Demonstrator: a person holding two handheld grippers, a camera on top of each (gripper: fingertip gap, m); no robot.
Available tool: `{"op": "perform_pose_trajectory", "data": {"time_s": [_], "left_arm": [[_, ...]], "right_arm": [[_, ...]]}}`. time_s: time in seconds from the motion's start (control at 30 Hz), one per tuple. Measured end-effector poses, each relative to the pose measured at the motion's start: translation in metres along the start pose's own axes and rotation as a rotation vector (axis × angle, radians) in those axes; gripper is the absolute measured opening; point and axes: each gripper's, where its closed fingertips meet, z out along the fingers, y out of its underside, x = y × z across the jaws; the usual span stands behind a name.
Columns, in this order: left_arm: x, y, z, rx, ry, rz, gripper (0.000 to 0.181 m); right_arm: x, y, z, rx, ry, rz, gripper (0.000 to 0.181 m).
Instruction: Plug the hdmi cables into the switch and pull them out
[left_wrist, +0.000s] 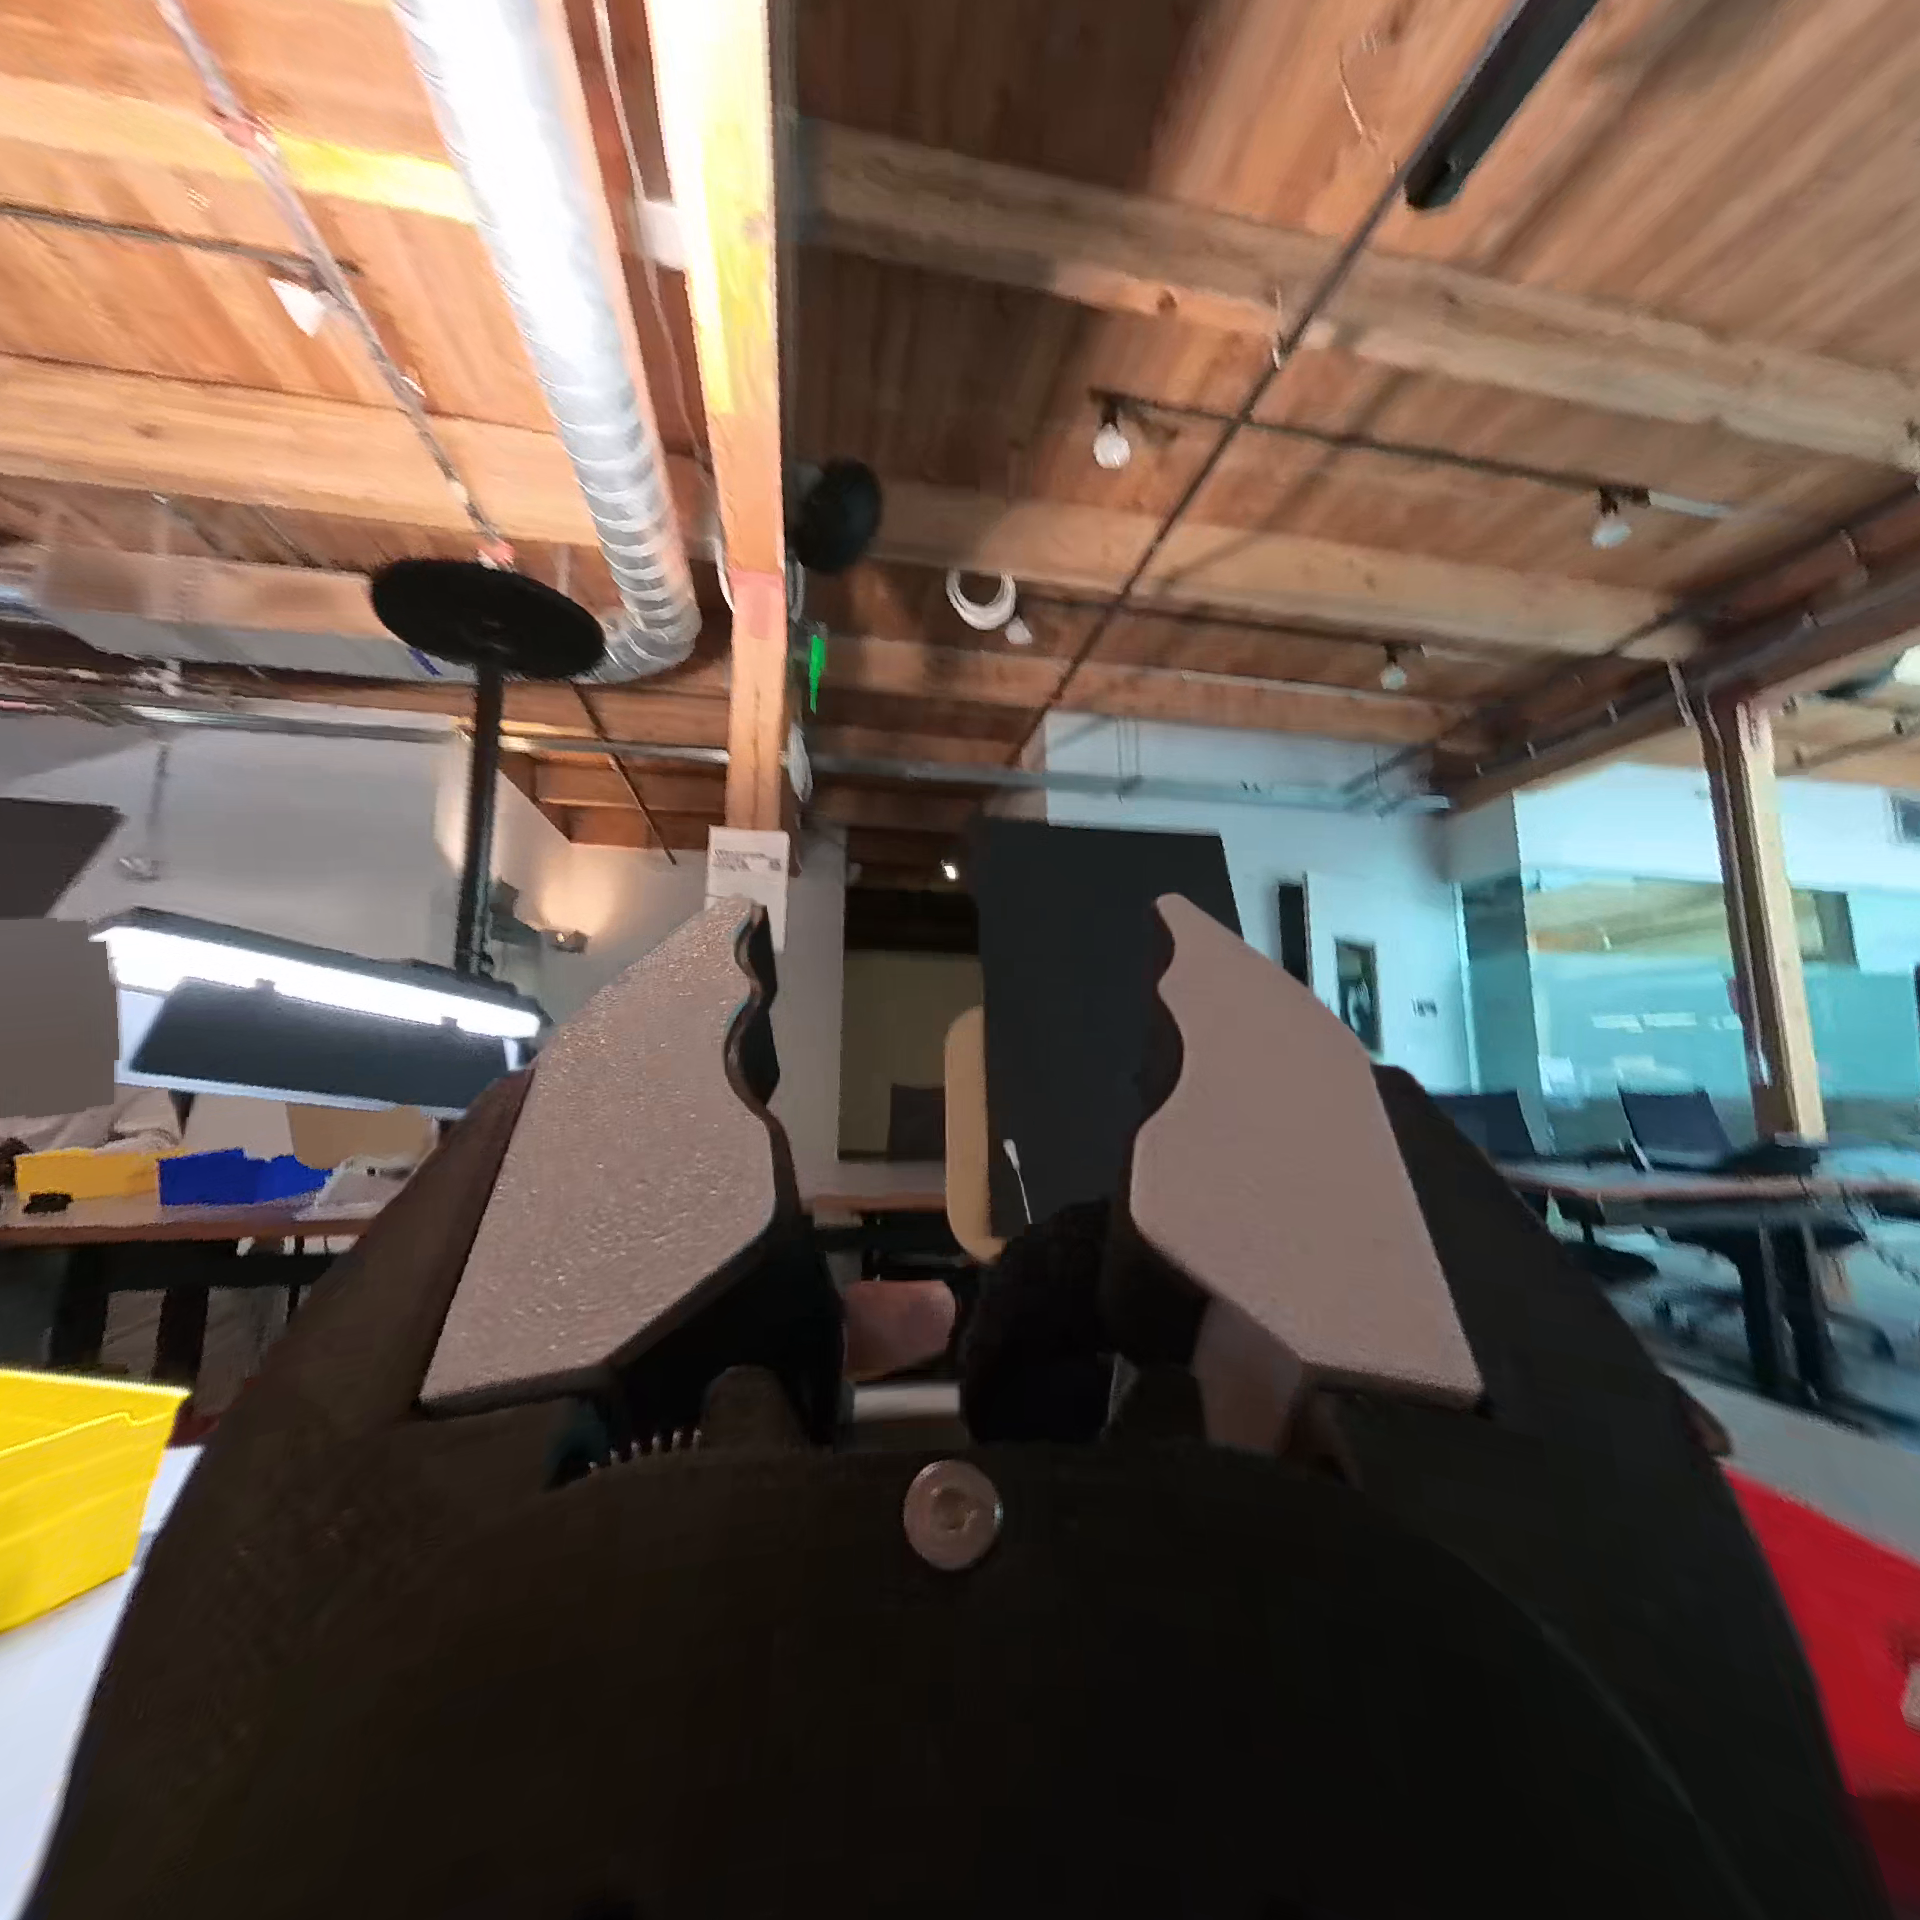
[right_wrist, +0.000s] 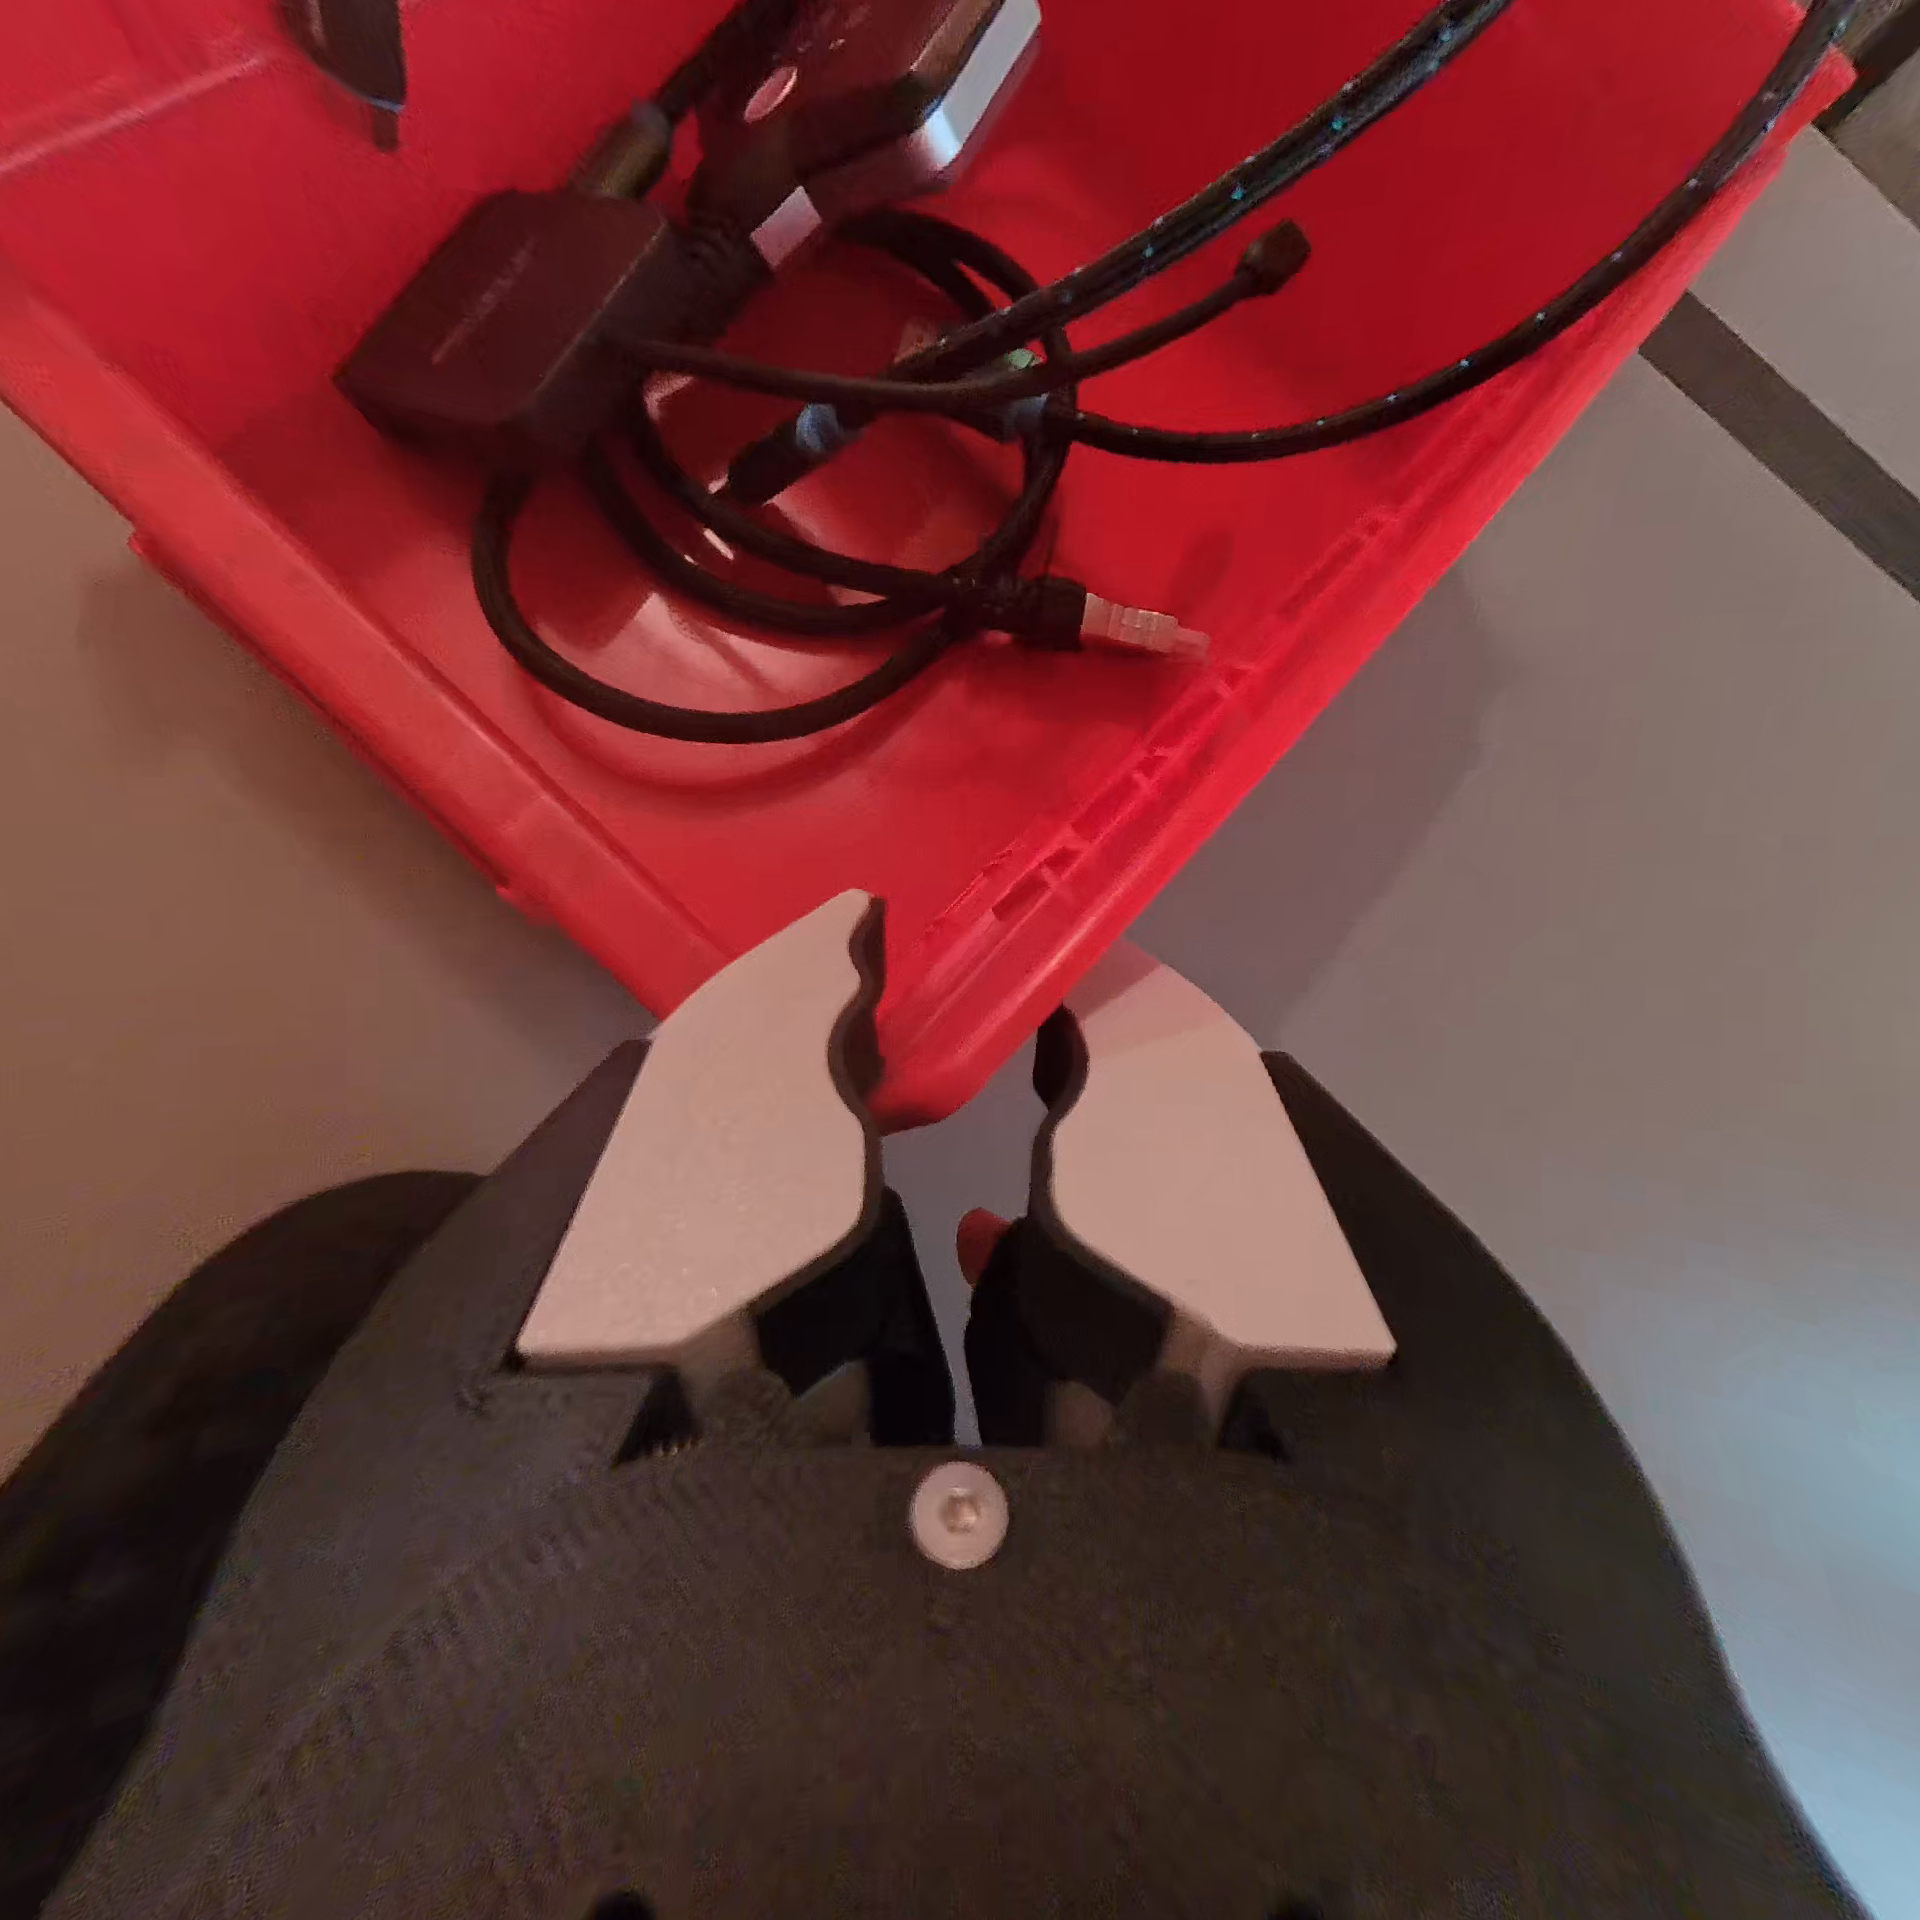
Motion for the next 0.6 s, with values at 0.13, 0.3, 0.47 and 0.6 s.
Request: {"op": "perform_pose_trajectory", "data": {"time_s": [0.13,0.3,0.47,0.6], "left_arm": [[-0.011,-0.025,-0.013,0.096,-0.033,-0.014,0.066],[-0.023,-0.048,-0.028,0.183,-0.067,-0.032,0.063],[-0.032,-0.06,-0.038,0.244,-0.091,-0.061,0.059],[-0.057,-0.062,-0.045,0.285,-0.221,-0.062,0.059]], "right_arm": [[-0.02,-0.016,0.009,-0.027,0.018,-0.09,0.028],[-0.044,-0.038,0.022,-0.048,0.036,-0.165,0.029],[-0.07,-0.064,0.037,-0.039,0.018,-0.22,0.029],[-0.087,-0.081,0.047,-0.042,0.009,-0.289,0.028]]}}
